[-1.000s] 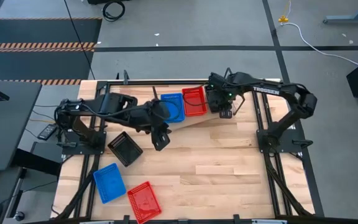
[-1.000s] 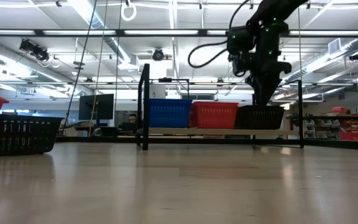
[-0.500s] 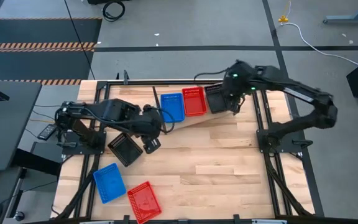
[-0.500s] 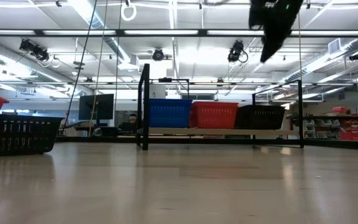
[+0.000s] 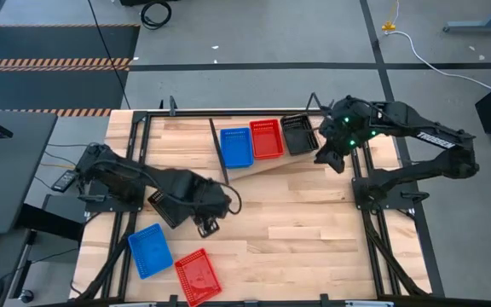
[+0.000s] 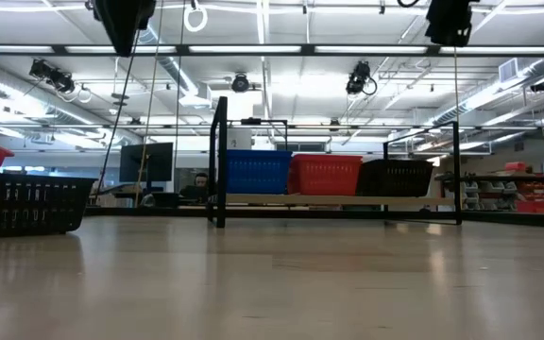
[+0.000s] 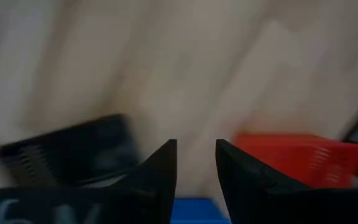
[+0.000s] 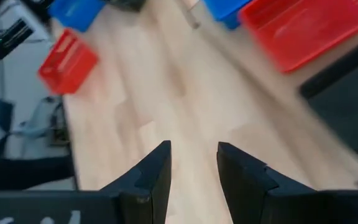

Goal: Stack baskets on shelf by color
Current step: Stack the red bin on the stacked red bins on the shelf

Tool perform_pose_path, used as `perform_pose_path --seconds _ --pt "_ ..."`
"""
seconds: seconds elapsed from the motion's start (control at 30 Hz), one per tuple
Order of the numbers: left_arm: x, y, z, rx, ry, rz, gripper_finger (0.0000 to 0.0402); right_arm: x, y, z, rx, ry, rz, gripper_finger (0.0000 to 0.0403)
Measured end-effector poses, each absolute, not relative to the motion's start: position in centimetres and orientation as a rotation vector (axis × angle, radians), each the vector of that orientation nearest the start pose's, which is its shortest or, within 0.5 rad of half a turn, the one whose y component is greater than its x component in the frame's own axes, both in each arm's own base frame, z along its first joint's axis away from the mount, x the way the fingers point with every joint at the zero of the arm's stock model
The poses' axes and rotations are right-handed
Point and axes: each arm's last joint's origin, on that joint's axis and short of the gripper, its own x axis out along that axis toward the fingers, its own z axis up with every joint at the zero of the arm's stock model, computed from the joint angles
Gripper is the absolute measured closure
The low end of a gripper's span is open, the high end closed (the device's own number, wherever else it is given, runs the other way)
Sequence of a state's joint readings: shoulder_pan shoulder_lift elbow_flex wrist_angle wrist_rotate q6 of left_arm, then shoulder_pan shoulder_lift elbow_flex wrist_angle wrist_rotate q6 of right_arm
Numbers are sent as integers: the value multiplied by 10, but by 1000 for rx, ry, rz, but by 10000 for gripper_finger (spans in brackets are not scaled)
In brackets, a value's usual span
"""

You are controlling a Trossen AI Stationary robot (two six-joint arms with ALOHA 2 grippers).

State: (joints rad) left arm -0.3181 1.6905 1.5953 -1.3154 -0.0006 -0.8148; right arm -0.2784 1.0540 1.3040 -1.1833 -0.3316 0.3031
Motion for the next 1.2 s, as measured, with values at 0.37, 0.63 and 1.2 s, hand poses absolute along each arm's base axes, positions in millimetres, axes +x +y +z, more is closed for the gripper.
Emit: perform_pose_path --seconds 0.37,0.63,1.2 --pt "291 -175 306 -674 1299 129 285 164 -5 313 693 1160 0 269" --pt "257 -239 309 -746 1279 37 285 163 26 279 693 1191 125 269" --pt "269 -308 251 -845 1253 23 285 183 63 259 698 1059 112 269"
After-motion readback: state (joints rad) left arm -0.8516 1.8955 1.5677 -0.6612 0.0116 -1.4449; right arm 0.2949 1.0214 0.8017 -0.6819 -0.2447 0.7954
